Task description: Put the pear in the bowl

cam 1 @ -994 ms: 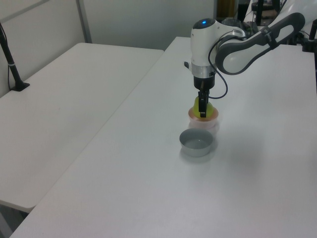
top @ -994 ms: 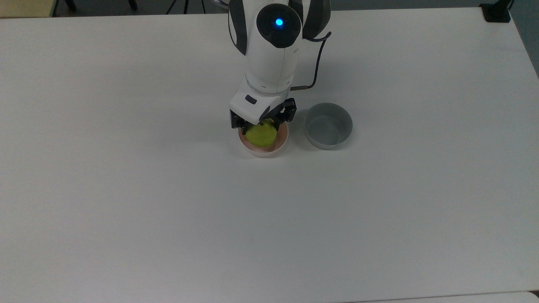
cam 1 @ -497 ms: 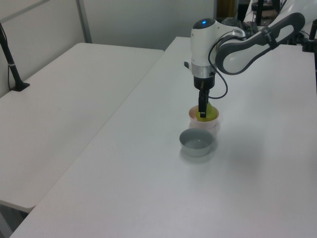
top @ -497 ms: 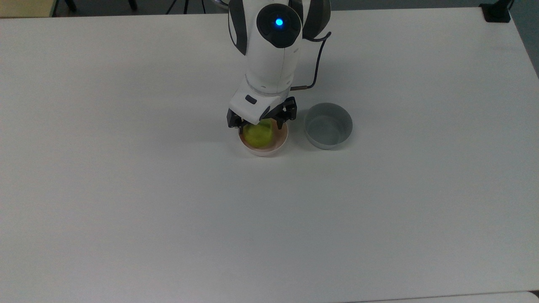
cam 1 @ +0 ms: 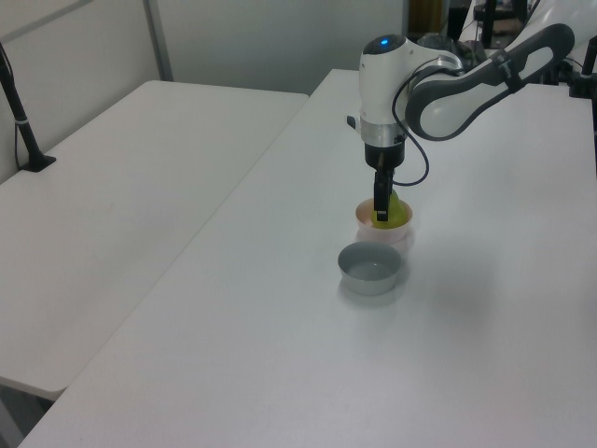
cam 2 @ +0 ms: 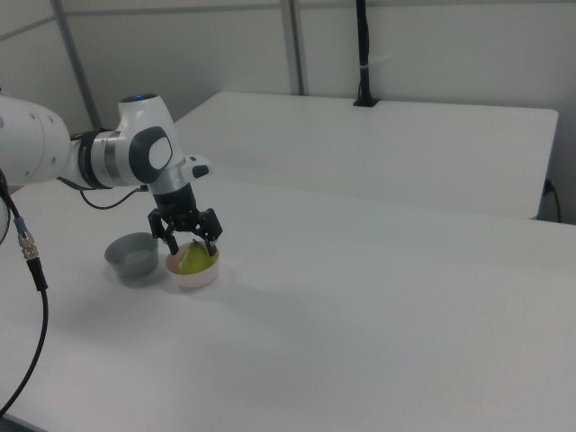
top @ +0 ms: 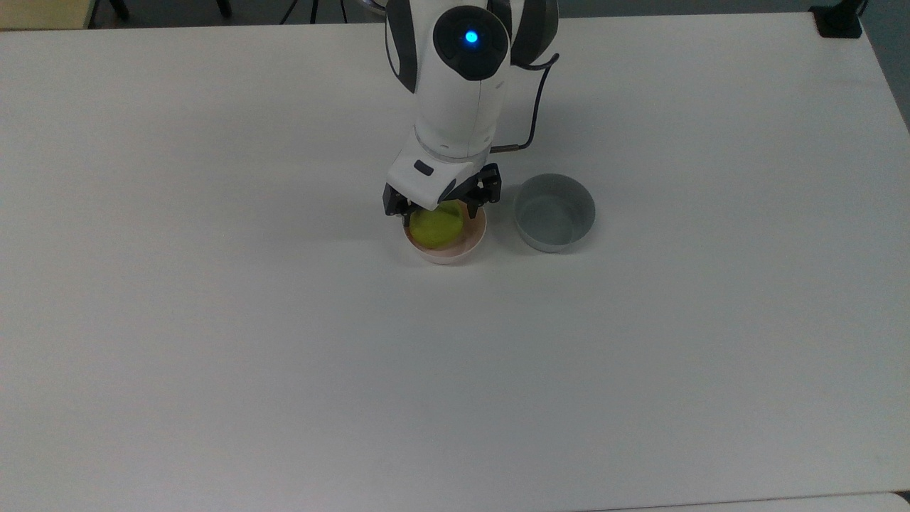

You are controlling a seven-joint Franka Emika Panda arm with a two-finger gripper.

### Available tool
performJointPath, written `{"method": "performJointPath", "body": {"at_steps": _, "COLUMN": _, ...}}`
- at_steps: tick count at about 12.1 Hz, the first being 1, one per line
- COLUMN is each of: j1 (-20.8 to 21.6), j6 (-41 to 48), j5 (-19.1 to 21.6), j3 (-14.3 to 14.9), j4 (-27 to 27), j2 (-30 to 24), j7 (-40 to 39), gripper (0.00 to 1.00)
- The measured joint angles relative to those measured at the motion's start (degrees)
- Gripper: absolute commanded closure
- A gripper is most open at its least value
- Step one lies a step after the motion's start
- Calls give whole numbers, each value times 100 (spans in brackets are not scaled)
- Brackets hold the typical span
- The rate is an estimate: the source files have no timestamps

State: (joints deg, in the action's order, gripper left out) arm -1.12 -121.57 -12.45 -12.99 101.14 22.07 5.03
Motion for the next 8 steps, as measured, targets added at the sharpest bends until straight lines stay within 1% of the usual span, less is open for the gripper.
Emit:
{"method": "performJointPath", "body": {"at_steps": 3, "j1": -16, "j6": 117, "j5": 0, "j3": 11, "j4": -32, "j2": -228, "j7": 3, "gripper": 0}}
{"method": "performJointPath", "body": {"at_steps": 5, "j1": -16, "j6": 516, "j5": 0, "j3": 13, "j4": -101, "j2": -480, "j7": 14, "gripper": 0}}
{"method": "performJointPath", "body": {"at_steps": 6, "j1": -17, "j6": 779, "j5": 1, "j3": 13, "j4": -219, "j2": -575, "j7": 19, "gripper": 0}}
{"method": "performJointPath", "body": {"at_steps": 8, "j1": -23, "j6": 1502, "j5": 27, "j3": 31, "j4": -691, "j2": -698, "j7": 59, "gripper": 0}}
